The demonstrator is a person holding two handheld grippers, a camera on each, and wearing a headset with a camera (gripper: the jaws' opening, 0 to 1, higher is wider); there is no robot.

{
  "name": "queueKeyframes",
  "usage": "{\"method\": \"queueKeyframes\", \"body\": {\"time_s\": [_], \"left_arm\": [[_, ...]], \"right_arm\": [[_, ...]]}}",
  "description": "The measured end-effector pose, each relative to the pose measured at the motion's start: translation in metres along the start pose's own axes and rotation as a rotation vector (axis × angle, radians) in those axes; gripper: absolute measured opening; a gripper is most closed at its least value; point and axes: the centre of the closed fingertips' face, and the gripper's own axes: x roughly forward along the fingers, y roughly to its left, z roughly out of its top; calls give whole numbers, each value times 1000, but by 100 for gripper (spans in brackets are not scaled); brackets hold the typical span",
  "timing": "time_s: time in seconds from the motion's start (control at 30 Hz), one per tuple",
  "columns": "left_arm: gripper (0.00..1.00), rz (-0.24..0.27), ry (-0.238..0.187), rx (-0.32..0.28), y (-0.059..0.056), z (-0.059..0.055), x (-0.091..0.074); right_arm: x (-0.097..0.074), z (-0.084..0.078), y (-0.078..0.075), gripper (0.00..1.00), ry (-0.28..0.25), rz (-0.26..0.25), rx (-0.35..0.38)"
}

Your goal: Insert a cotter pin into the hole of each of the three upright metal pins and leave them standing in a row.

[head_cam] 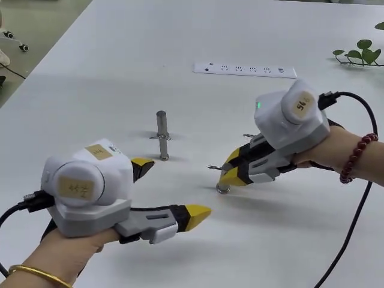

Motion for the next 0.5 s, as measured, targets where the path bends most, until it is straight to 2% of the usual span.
{"method": "queueKeyframes", "body": {"time_s": [0.3,0.5], "left_arm": [[81,13,-3,-2,6,0,-4],[86,25,-9,-2,11,1,-6]], "right_arm": [[2,0,-4,8,0,-1,-1],[4,4,-5,8,7,2,-13]]}}
